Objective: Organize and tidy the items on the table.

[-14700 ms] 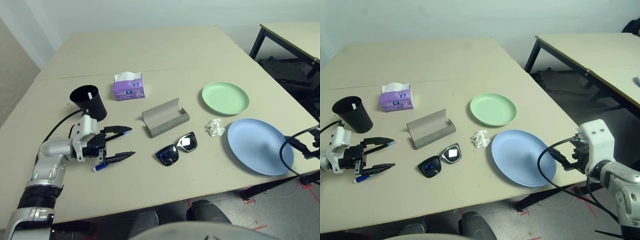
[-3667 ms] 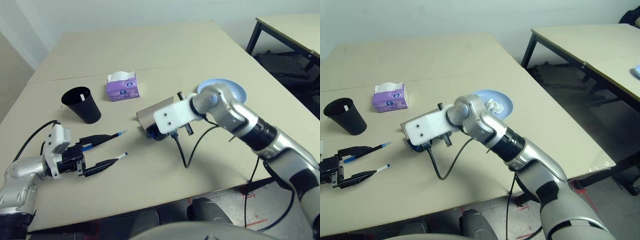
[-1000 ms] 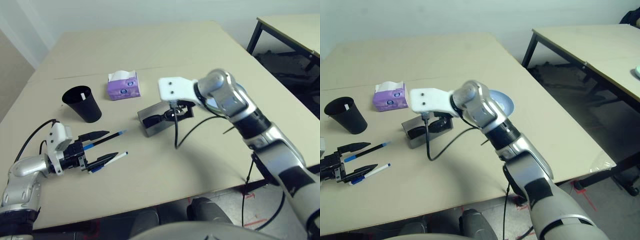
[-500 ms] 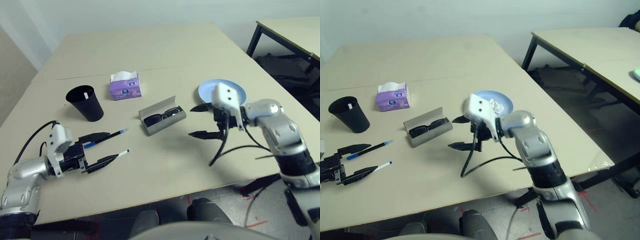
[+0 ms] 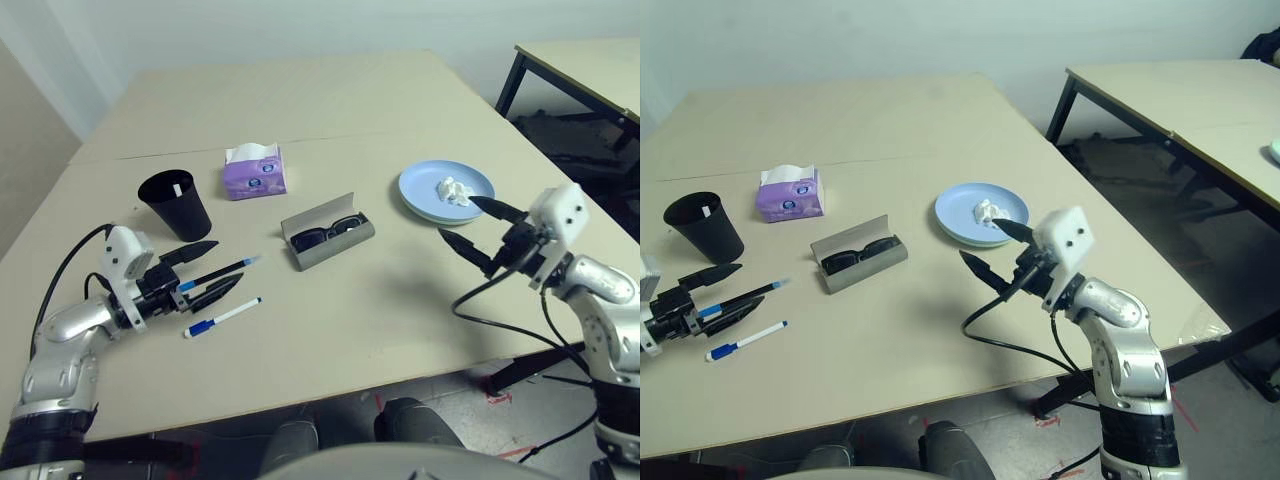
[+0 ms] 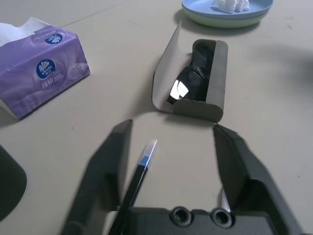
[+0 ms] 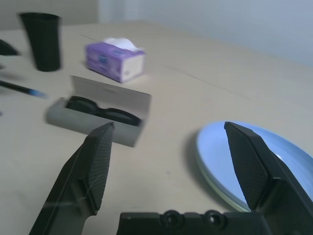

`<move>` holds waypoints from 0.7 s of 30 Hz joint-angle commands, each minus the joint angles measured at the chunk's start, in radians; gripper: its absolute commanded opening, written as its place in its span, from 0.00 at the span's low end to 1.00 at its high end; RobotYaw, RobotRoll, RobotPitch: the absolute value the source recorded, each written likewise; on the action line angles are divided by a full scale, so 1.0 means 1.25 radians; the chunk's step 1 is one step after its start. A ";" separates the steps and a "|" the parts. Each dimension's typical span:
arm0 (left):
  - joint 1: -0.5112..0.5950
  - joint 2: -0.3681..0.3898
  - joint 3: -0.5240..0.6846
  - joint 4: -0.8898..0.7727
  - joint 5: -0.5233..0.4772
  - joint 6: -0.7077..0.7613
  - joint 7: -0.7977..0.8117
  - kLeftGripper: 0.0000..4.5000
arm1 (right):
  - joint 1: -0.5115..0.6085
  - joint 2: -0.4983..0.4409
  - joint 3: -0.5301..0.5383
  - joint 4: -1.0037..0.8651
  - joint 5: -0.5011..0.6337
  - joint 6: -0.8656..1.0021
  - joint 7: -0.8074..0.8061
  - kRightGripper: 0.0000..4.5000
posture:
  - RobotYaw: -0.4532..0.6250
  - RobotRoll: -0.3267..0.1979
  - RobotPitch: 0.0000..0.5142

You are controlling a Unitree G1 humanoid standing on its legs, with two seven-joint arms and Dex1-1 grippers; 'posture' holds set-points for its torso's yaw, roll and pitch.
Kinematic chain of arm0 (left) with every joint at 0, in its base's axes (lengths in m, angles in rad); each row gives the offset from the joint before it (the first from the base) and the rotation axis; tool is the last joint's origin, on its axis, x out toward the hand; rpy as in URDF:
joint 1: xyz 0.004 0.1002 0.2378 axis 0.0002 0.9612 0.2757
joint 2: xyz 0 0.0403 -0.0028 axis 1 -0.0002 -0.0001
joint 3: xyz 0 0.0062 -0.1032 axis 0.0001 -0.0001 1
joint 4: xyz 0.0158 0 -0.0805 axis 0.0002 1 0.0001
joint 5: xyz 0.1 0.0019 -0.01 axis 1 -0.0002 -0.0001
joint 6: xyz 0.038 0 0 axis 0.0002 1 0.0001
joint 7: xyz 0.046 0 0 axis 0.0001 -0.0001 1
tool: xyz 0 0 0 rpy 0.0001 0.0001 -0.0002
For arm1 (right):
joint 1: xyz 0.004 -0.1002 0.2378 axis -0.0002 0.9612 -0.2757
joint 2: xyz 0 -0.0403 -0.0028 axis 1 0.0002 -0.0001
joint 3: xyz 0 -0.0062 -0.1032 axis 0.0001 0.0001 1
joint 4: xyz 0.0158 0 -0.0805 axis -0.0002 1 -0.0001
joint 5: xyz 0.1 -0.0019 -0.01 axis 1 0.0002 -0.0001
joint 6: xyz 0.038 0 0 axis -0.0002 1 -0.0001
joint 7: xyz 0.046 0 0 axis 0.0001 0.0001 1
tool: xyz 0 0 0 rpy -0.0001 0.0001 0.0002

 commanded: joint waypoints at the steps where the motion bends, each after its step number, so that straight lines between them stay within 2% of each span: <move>1: -0.018 -0.012 -0.022 0.009 0.031 0.013 0.035 0.39 | 0.023 -0.033 0.012 0.034 0.022 -0.087 0.083 1.00 | 0.29 0.62 0.01; 6: -0.044 -0.028 -0.036 0.018 0.062 0.020 0.081 0.00 | 0.043 -0.073 0.045 0.088 0.023 -0.179 0.181 1.00 | 0.29 0.62 0.00; 15: -0.128 -0.067 -0.090 0.072 0.135 0.035 0.170 0.00 | 0.041 -0.117 0.052 0.207 0.039 -0.280 0.288 1.00 | 0.27 0.62 0.00; 21: -0.197 -0.089 -0.124 0.141 0.181 0.021 0.205 0.00 | 0.044 -0.110 0.033 0.194 0.129 -0.168 0.252 1.00 | 0.26 0.62 0.00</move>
